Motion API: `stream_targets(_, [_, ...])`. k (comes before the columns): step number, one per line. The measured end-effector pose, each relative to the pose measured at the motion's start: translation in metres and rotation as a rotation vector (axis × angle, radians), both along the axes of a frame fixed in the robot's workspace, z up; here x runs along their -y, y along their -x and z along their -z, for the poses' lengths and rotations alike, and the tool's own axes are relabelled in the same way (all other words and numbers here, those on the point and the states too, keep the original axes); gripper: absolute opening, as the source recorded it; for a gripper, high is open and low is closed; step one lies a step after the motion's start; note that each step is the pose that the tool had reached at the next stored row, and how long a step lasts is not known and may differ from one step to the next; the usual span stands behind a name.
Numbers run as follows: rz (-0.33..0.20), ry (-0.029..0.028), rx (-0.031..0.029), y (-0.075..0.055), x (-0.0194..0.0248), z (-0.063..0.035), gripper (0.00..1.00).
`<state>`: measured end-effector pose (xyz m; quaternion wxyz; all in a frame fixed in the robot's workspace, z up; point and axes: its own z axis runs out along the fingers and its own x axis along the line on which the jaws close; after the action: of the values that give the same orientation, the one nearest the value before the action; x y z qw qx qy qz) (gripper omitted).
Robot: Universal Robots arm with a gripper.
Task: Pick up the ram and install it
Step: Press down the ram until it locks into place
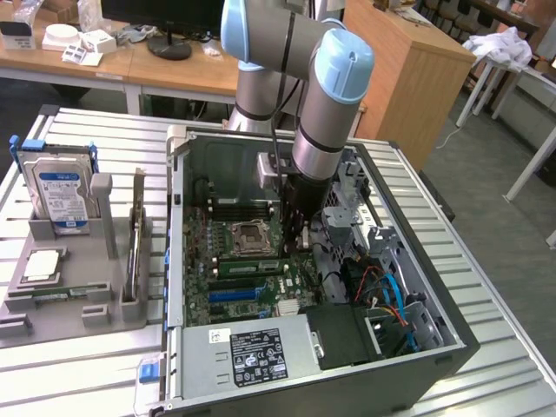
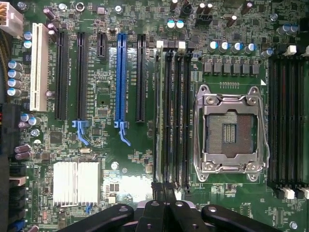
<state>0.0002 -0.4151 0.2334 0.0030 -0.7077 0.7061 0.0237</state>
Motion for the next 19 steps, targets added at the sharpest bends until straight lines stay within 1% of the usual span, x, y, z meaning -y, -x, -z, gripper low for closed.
stream_targets(4, [0.000,-0.0006,0.0001,0.0000,0.0000,0.0036,0.11])
stream_targets(19, [0.000,-0.0017,0.0000,0.0000,0.0000,0.0073,0.11])
